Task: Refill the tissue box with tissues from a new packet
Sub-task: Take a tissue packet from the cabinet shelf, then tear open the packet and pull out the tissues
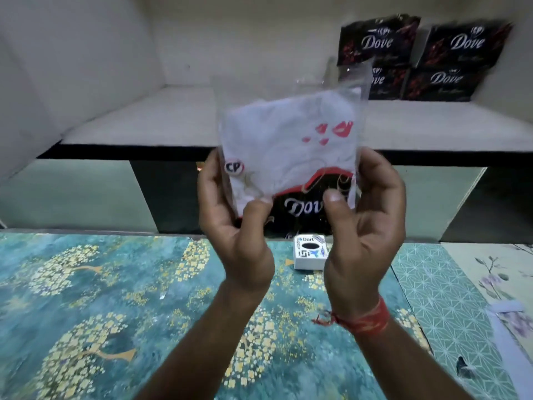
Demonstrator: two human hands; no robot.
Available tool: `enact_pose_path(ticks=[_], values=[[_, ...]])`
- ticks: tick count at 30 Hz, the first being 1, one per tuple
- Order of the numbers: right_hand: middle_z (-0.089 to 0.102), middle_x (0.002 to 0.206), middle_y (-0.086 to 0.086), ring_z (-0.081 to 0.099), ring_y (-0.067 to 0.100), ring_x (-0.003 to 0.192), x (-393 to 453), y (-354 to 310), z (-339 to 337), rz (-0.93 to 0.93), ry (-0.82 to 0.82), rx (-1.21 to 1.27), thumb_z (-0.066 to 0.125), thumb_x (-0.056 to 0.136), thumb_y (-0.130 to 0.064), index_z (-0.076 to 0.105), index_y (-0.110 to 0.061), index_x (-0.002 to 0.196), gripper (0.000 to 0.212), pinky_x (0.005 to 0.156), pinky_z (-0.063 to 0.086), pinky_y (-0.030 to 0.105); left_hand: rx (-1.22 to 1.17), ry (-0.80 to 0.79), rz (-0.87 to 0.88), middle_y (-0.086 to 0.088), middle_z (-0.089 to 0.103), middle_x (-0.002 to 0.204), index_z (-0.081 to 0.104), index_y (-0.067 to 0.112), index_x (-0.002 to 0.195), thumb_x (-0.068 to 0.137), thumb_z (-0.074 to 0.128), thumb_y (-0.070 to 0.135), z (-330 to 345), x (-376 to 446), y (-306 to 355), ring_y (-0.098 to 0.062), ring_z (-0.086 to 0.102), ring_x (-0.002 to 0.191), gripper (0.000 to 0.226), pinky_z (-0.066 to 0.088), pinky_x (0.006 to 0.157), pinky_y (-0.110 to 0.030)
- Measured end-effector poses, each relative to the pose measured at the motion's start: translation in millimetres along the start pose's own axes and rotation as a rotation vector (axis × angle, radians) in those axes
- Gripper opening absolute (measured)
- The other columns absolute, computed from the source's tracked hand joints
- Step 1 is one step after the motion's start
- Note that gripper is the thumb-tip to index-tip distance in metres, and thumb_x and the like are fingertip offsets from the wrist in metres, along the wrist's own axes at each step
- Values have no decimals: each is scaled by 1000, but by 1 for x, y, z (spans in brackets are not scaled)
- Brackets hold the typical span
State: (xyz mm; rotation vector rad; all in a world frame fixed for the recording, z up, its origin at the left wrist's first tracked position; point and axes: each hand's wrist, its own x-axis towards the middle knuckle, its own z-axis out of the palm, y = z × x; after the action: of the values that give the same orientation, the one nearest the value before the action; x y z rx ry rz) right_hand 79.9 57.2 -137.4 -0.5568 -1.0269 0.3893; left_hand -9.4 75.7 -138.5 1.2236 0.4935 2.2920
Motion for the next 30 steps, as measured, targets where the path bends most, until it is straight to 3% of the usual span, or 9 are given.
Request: enact_pose_path(ticks=[7,11,14,17,20,23,25,27,30], values=[[58,119,-12,57,2,114,-65,45,-31,193,-69,-73,55,81,12,48,-12,124,49,93,45,15,77,59,-278,15,71,103,51,6,126,64,36,-15,-57,-63,-35,-5,65,96,68,53,76,-21],[57,121,5,57,2,113,-80,79,-40,364,-81,-144,57,82,5,48,-4,127,46,91,47,17,222,21,-459,3,70,99,54,7,124,70,42,-8,-85,-74,-66,-13,65,90,57,57,67,-34],[58,121,2,58,2,111,-84,95,-43,427,-98,-197,57,82,1,50,-6,127,47,88,47,16,267,-8,-556,-12,67,103,55,10,121,76,45,-4,-97,-76,-83,-18,67,91,49,59,68,-36],[59,116,-1,59,-2,103,-85,108,-47,469,-119,-251,58,83,-3,51,-12,126,45,83,51,19,270,-13,-641,-7,69,97,57,8,116,77,45,-3,-104,-78,-97,-11,69,87,43,57,64,-27],[57,108,-3,58,5,93,-80,125,-59,561,-118,-360,63,83,-20,51,-18,126,45,76,51,19,248,23,-780,-2,70,89,64,16,102,69,45,-2,-119,-80,-117,-19,64,84,41,53,65,-35],[56,112,-4,56,8,100,-63,145,-73,488,-95,-577,67,83,-24,50,-19,126,47,80,49,20,282,-10,-893,-14,67,94,64,10,102,67,44,-1,-136,-83,-138,-30,60,88,42,49,72,-50],[61,115,-2,59,15,105,-44,156,-81,333,-114,-698,66,84,-19,58,-18,120,37,87,50,29,330,-87,-933,-16,68,97,63,4,108,69,45,-1,-141,-85,-148,-31,63,87,44,53,71,-47],[68,102,-2,65,18,96,-20,167,-84,281,-226,-758,63,85,-14,69,-14,105,20,84,54,31,378,-180,-956,-12,72,95,61,1,111,69,47,-1,-144,-86,-158,-26,68,84,45,57,67,-39],[73,83,1,69,16,77,10,189,-86,527,-670,-758,66,87,-10,76,-10,93,11,76,56,27,432,-274,-1019,1,75,87,61,6,107,65,51,-3,-147,-86,-174,-16,70,77,44,58,64,-32]])
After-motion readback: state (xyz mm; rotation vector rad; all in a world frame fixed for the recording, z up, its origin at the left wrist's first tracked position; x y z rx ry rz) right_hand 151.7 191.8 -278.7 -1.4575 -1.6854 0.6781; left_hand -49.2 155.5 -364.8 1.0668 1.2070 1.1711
